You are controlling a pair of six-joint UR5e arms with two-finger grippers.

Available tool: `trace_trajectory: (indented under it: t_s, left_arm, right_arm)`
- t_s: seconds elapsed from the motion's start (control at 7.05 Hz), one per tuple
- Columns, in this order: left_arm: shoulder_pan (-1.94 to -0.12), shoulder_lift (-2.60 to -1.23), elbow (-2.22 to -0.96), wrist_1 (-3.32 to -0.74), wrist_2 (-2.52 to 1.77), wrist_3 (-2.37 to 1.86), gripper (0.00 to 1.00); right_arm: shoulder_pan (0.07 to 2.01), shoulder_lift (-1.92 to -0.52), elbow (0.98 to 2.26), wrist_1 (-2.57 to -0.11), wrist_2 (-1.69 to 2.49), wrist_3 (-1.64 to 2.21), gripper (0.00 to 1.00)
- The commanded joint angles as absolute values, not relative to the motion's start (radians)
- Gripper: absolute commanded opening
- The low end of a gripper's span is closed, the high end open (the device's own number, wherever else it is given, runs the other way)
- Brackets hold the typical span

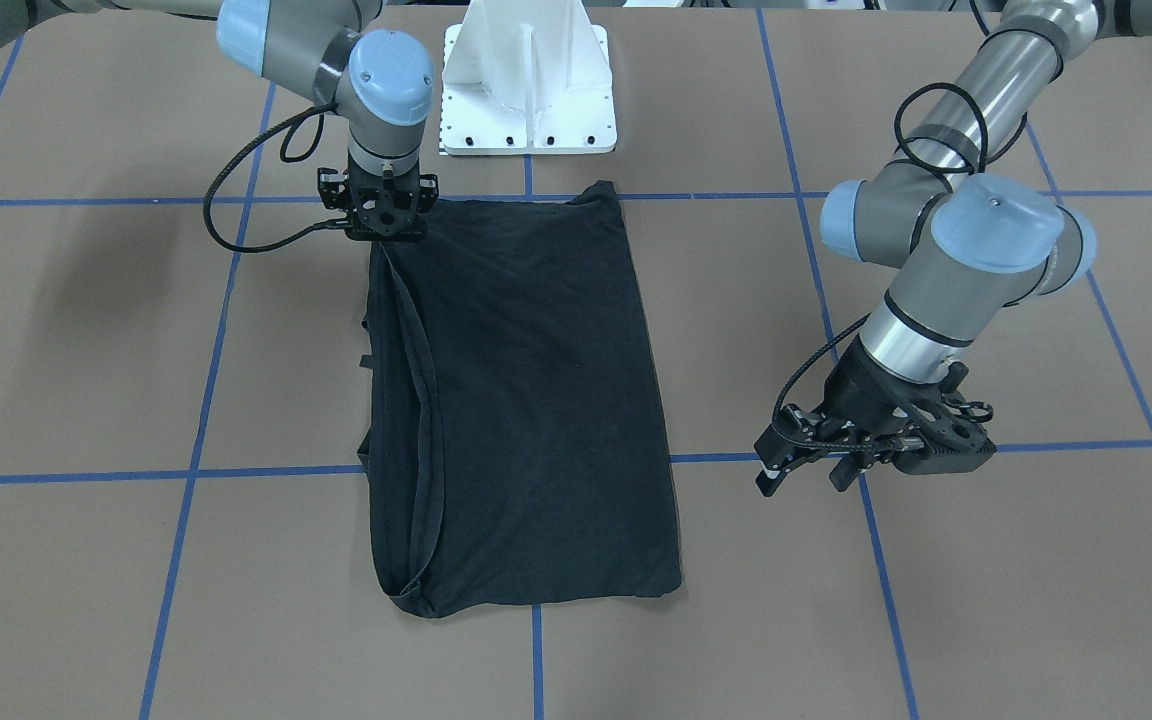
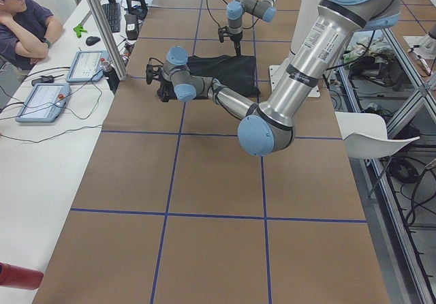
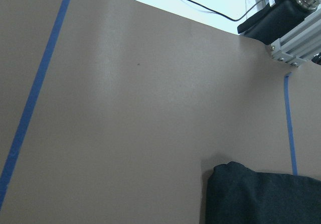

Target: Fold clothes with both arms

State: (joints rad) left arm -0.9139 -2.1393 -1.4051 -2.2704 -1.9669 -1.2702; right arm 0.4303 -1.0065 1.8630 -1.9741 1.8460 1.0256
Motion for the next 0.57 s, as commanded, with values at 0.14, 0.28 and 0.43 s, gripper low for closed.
trace_trajectory:
  t_s: [0.14,0.28,0.43]
  left_arm:
    - [-0.914,-2.143,-1.405,-2.27,-1.968,-1.27,1.0]
    - [-0.914,-2.143,-1.405,-2.27,-1.968,-1.269,1.0]
    - [-0.916,-2.143,-1.405,-2.27,-1.968,-1.269,1.0]
  right_arm:
    - [0.477,-0.966,1.683,-1.754,1.807,0.93,1.0]
    - [0.479,-0.966,1.665,-1.734,1.807,0.924,1.0]
    - [0.48,-0.966,1.664,-1.733,1.806,0.902,1.0]
